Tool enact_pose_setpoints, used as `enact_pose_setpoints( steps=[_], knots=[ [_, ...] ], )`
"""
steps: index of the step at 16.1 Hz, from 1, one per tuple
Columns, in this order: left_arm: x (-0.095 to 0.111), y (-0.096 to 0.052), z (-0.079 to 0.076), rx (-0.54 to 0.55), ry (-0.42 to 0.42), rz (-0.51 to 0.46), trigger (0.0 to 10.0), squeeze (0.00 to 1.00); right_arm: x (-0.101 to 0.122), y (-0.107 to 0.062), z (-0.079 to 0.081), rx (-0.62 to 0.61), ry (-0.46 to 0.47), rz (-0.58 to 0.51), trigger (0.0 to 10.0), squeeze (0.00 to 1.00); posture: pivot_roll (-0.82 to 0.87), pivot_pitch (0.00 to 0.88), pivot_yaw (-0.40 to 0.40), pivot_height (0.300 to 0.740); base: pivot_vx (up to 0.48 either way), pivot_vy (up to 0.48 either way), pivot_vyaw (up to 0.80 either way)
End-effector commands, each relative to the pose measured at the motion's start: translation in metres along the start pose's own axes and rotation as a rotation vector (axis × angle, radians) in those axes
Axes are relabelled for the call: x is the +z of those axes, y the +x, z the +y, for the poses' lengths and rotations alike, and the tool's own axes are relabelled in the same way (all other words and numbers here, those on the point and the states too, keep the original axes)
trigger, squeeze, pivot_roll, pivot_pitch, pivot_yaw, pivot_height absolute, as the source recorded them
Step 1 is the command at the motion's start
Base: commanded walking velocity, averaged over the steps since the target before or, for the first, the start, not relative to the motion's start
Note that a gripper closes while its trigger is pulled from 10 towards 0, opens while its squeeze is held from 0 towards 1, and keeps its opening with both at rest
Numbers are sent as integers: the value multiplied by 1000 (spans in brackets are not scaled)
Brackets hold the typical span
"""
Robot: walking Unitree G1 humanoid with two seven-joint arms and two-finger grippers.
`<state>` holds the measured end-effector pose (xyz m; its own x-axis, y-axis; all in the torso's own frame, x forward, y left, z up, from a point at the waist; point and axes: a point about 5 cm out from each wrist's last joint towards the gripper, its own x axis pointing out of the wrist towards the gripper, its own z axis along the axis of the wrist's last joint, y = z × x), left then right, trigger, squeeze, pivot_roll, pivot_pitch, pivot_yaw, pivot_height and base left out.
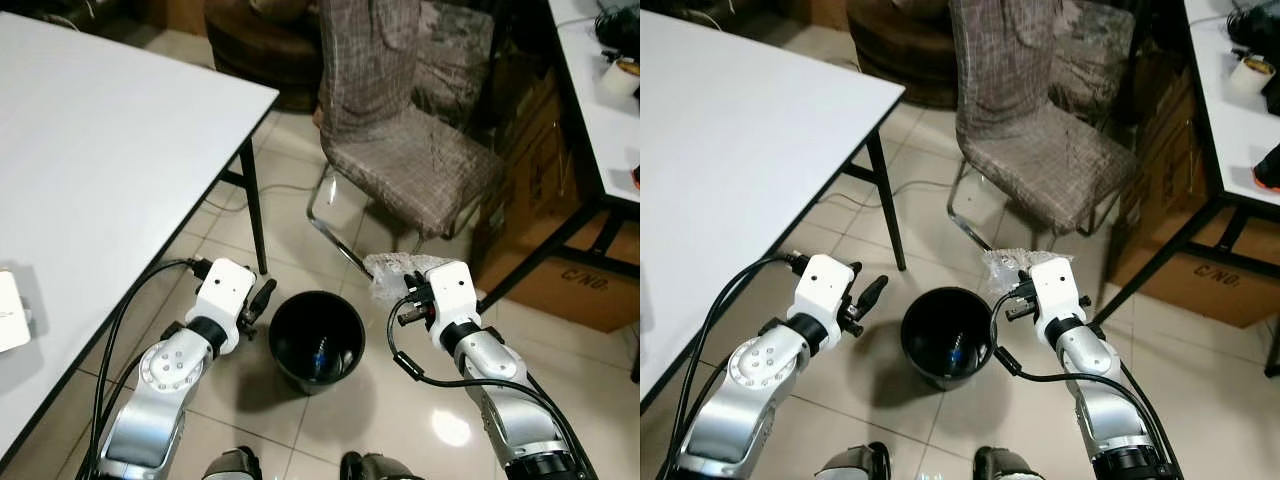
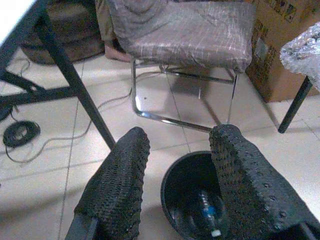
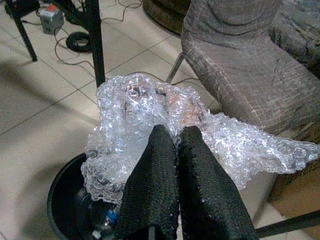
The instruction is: Picking trash to rubbish bin
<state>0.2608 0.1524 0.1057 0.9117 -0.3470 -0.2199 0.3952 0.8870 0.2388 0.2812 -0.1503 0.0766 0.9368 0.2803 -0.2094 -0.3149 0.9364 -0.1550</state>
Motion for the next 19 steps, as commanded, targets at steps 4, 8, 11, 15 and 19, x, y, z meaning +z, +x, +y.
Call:
enact_pose_setpoints(
  steps=[4,8,11,15,19],
  knots=[
    [0,-6,-6,9,-33,2,10000,0,-7,-7,1,2,2,11,10000,0,-27,246,-88,740,0,0,0],
    [7,-12,0,34,14,-50,10000,0,-5,-15,2,-39,66,-50,10000,0,-4,186,-72,740,0,0,0],
    [14,-8,5,47,-2,-58,10000,0,-2,-18,-3,-47,106,-64,10000,0,13,177,-75,740,0,0,0],
    [14,-7,11,-10,81,-53,10000,0,-8,7,3,33,31,-11,10000,0,22,212,-57,740,0,0,0],
    [23,-10,16,-4,90,-71,10000,0,-2,16,-1,44,34,-24,10000,0,40,245,-54,740,0,0,0]
  ],
)
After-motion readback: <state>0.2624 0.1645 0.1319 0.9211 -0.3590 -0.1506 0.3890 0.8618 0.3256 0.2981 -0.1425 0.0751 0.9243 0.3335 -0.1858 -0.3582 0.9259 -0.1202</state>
